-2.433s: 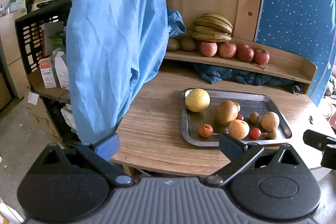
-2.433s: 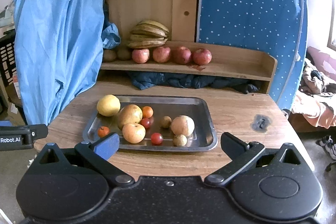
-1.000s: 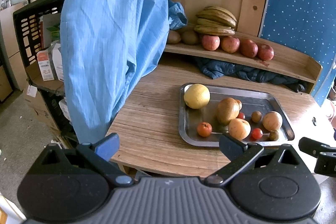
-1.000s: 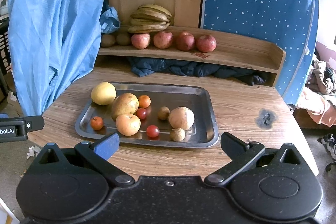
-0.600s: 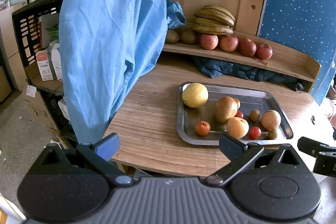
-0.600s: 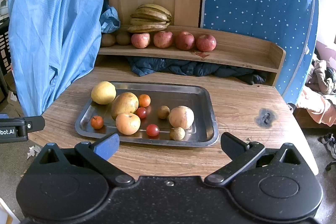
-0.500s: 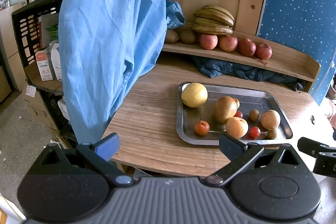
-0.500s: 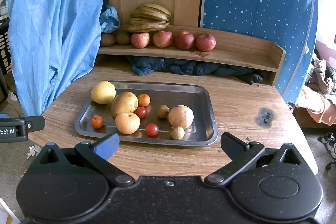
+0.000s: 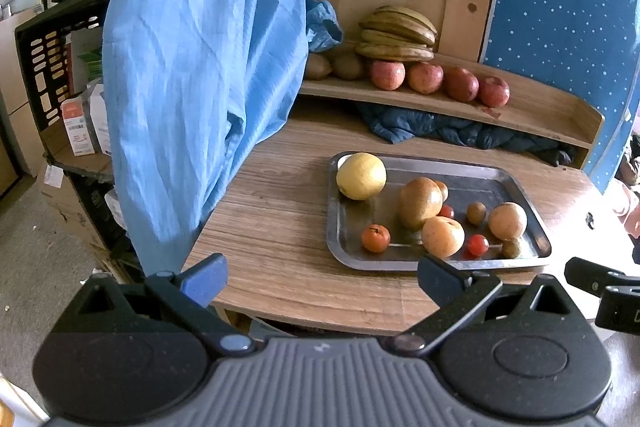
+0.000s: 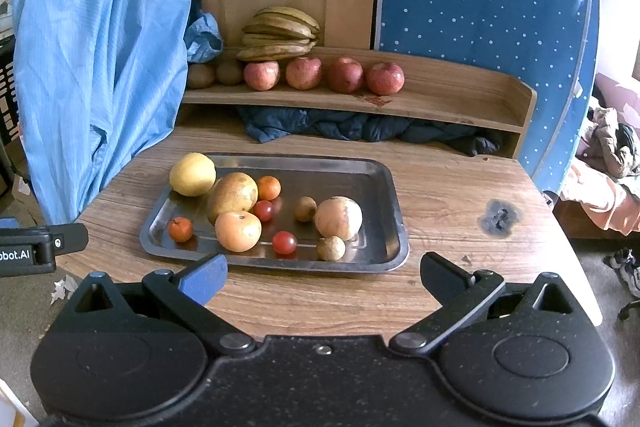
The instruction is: Organize fruits
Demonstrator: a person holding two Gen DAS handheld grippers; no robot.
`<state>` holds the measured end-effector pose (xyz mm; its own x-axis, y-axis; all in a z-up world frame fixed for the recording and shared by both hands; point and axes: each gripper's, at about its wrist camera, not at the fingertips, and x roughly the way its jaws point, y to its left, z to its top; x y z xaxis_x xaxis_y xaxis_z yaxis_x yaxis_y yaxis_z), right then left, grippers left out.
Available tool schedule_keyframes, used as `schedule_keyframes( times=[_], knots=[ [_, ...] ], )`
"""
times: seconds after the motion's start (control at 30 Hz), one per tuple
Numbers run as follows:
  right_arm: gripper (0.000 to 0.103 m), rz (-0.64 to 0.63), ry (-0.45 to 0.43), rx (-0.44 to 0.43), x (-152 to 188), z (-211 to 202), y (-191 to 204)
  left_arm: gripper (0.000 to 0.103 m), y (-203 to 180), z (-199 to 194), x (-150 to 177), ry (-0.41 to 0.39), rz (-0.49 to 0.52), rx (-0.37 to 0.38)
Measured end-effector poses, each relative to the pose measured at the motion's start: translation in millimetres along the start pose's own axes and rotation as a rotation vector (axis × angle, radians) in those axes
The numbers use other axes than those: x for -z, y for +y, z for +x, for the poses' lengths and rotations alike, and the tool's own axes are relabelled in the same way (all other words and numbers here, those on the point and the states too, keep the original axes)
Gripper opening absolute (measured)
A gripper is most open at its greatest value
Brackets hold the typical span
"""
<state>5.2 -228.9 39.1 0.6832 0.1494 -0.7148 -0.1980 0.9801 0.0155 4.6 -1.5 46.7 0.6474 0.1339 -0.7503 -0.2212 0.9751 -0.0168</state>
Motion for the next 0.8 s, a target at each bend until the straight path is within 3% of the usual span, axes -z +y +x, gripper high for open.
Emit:
schedule_keyframes(
  times=[0.27, 0.8],
  knots=[
    [0.102, 0.001, 0.003, 0.002, 0.2, 0.4, -0.4, 0.103, -1.5, 0.6, -0.4, -0.005, 0.008, 0.012],
    [0.102, 0.017, 0.036, 0.031, 2.8, 6.4, 0.0, 0.103, -17.6, 10.9, -1.7, 0.020, 0.116, 0.025]
  ],
)
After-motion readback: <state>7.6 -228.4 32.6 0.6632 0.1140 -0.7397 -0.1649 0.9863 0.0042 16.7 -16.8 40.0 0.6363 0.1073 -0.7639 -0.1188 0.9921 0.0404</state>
